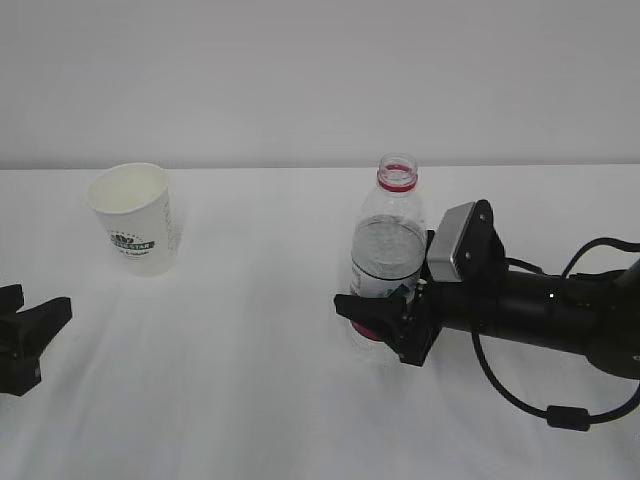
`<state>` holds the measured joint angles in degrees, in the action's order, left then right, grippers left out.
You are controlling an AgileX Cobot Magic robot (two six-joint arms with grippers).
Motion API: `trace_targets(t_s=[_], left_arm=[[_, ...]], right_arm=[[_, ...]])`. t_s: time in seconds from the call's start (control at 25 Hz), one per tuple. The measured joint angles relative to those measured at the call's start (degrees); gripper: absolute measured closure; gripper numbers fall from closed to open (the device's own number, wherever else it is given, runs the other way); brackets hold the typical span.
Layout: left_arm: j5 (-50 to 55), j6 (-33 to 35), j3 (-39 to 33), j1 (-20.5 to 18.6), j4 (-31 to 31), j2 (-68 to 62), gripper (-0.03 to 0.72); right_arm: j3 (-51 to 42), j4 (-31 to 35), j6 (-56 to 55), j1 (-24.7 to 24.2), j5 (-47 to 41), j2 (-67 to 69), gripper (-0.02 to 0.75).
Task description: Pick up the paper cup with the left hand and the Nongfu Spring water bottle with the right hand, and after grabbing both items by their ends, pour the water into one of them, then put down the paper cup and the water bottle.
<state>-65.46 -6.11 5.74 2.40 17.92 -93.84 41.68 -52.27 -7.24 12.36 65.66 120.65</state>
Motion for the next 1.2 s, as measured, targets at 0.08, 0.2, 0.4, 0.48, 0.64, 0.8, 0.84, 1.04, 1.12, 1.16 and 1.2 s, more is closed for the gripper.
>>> trace_targets(t_s=[0.08,0.2,0.4,0.48,0.64,0.8,0.84,1.04,1.12,1.16,1.2], left_arm=[[0.0,0.0,0.0,0.0,-0.1,0.0,0.253],[0.0,0.0,0.0,0.0,-0.1,0.0,0.253],[0.0,0.0,0.0,0.0,-0.1,0.0,0.253],[0.0,0.0,0.0,0.0,-0.1,0.0,0.253],[0.0,0.0,0.0,0.0,-0.1,0.0,0.253],[0.0,0.0,0.0,0.0,-0.1,0.0,0.253],[0.0,0.0,0.0,0.0,-0.2,0.0,0.253],[0.0,0.0,0.0,0.0,-0.2,0.0,0.253],[0.0,0.0,0.0,0.0,-0.2,0.0,0.253],[0.0,0.0,0.0,0.0,-0.2,0.0,0.253],[0.0,0.0,0.0,0.0,-0.2,0.0,0.253]], right_arm=[[0.5,0.8,-0.1,0.9,0.0,0.1,0.121],[0.7,1.3,-0.1,1.3,0.0,0.3,0.132],[0.8,1.9,-0.1,1.3,0.1,2.9,0.143],[0.8,2.0,-0.1,1.3,0.1,3.8,0.145],[0.8,2.0,-0.1,1.3,0.1,4.3,0.147],[0.8,2.1,-0.2,1.3,0.1,4.3,0.148],[0.8,2.1,-0.1,1.3,0.1,4.3,0.148],[0.8,2.1,0.1,1.3,0.1,4.3,0.154],[0.8,2.3,0.1,1.3,0.1,4.3,0.185],[0.8,2.3,0.2,1.3,0.1,4.3,0.2],[0.8,2.3,0.2,1.3,0.1,4.3,0.215]])
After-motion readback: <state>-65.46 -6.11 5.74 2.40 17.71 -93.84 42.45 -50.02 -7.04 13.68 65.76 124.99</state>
